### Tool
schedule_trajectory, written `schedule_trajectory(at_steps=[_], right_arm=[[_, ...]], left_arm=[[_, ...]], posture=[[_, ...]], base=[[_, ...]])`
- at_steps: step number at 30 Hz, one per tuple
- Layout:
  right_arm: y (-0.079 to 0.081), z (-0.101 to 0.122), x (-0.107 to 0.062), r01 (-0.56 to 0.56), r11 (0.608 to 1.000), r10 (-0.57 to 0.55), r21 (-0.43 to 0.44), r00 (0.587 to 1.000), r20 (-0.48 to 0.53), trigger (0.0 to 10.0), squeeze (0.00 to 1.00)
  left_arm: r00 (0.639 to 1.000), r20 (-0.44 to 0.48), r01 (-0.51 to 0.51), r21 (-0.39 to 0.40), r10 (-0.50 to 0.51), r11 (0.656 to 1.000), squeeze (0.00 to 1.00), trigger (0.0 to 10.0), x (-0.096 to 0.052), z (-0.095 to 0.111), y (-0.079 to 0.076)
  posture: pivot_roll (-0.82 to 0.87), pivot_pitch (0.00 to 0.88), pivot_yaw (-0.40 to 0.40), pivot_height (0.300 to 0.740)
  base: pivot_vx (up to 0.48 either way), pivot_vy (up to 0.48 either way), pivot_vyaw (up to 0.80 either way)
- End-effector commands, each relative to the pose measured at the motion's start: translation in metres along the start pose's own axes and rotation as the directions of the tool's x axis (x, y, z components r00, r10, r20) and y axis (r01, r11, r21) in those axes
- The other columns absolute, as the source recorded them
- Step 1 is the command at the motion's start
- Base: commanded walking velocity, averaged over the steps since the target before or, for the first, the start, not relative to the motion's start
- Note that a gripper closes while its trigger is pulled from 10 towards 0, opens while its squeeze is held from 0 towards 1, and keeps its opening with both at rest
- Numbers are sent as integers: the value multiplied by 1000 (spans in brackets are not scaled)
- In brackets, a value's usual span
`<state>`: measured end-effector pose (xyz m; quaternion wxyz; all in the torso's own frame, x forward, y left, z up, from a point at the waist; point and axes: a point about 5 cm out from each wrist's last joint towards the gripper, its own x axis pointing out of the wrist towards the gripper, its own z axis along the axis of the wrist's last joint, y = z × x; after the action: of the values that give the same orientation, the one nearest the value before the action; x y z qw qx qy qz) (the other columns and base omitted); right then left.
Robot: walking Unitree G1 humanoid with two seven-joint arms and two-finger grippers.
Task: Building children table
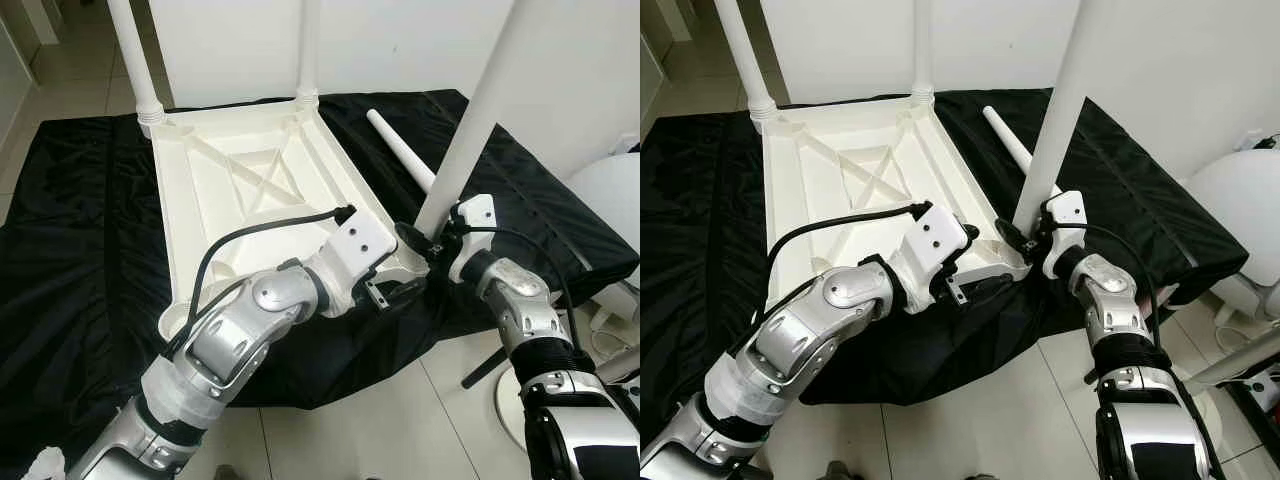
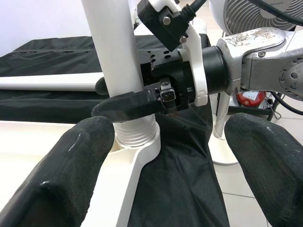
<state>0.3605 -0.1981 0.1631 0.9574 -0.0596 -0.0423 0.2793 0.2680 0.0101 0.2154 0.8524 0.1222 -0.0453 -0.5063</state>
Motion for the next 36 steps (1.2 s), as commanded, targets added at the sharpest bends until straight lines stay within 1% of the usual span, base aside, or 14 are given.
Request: schedule_trajectory(at_steps=[1,8,16,19,23,24,26,29,30,31,32,33,34,36], right_arm=[[-1,-14,-4,17,999,-14,41,998,-66,10000,0],[-3,-23,-3,156,986,-147,65,981,-125,10000,0],[6,-25,3,258,963,-248,79,962,-118,10000,0],[13,-25,6,439,887,-424,145,897,-127,10000,0],[16,-25,6,480,865,-464,145,876,-131,10000,0],[25,-25,8,586,794,-569,159,810,-142,10000,0],[28,-25,9,625,762,-607,168,781,-147,10000,0],[34,-24,10,642,743,-624,191,767,-150,10000,0],[42,-21,12,674,709,-660,210,738,-139,10000,0],[42,-21,12,674,709,-660,210,738,-139,10000,0],[48,-18,11,712,669,-704,214,699,-123,10000,0],[48,-18,11,712,669,-704,214,699,-123,10000,0],[53,-14,9,735,631,-736,249,668,-108,10000,0],[58,-8,7,732,633,-741,254,667,-78,10000,0]], left_arm=[[999,-2,55,1,-55,999,0,10000,0,1,-1],[999,-4,51,-1,-51,999,0,10000,0,1,-1],[999,-4,43,-7,-43,999,0,10000,-1,0,-1],[999,-8,34,-8,-34,999,0,10000,-1,-1,0],[999,-8,32,-8,-32,999,0,10000,0,-1,0],[999,-8,31,-8,-31,1000,0,10000,0,-1,0],[1000,-9,30,-8,-30,1000,0,10000,0,-2,0],[1000,-9,25,-7,-25,1000,0,10000,0,-2,1],[1000,-11,18,-5,-18,1000,0,10000,0,-2,3],[1000,-11,18,-5,-18,1000,0,10000,0,-2,3],[1000,-13,10,-3,-10,1000,0,10000,0,-3,5],[1000,-13,10,-3,-10,1000,0,10000,0,-3,5],[1000,-15,2,0,-2,1000,0,10000,0,-3,6],[1000,-17,-9,3,9,1000,0,10000,0,-4,9]], posture=[[10,63,-9,740],[8,70,-15,740],[8,73,-21,740],[7,71,-24,740],[7,71,-24,740],[3,60,-27,740],[3,60,-27,740],[3,59,-26,740],[3,55,-24,740],[3,55,-24,740],[1,54,-24,740],[1,54,-24,740],[5,51,-27,740],[1,49,-24,740]], base=[[0,0,0],[0,0,0],[0,0,0],[0,0,0],[0,0,0],[0,0,0],[0,0,0],[0,0,0],[0,0,0],[0,0,0],[0,0,0],[0,0,0],[0,0,0],[0,0,0]])
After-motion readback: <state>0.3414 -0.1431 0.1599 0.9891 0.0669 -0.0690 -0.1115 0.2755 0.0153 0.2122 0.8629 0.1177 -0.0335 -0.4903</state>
